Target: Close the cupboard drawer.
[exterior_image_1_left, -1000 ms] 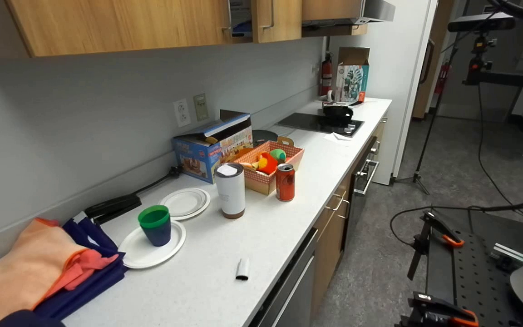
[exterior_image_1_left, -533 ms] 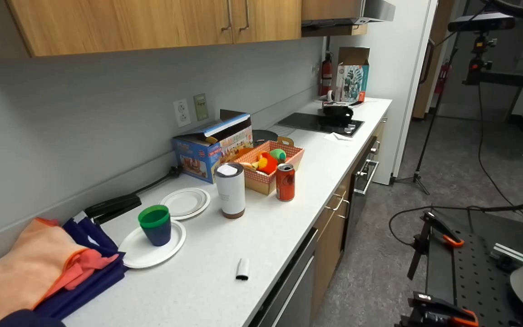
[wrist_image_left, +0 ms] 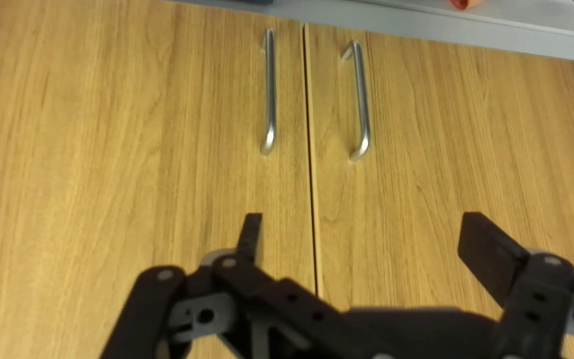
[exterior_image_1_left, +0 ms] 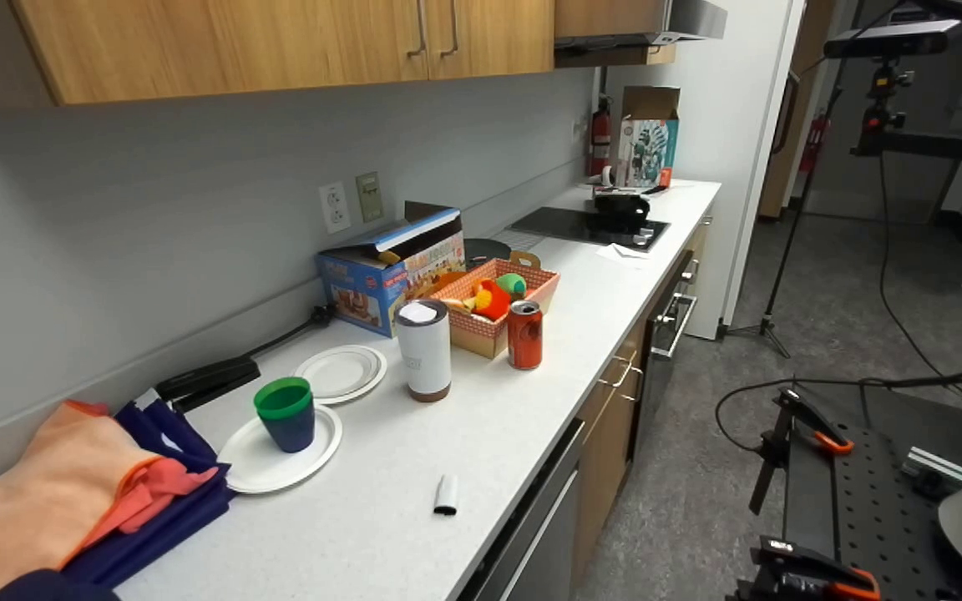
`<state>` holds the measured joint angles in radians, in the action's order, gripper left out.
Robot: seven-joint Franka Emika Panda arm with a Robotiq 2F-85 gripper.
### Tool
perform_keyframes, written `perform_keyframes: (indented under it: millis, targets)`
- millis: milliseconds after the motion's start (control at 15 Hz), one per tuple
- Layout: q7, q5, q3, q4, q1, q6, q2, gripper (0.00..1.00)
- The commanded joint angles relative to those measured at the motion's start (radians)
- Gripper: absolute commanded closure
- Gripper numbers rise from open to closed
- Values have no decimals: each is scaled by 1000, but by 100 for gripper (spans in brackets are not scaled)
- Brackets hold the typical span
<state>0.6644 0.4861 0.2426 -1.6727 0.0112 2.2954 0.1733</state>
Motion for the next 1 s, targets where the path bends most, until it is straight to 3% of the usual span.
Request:
perform_keyframes:
  millis: [0, 933]
  targets:
    - [-9, -9, -3, -94, 25, -49, 80, 0]
    - [-63, -28, -17, -375, 12, -17, 265, 0]
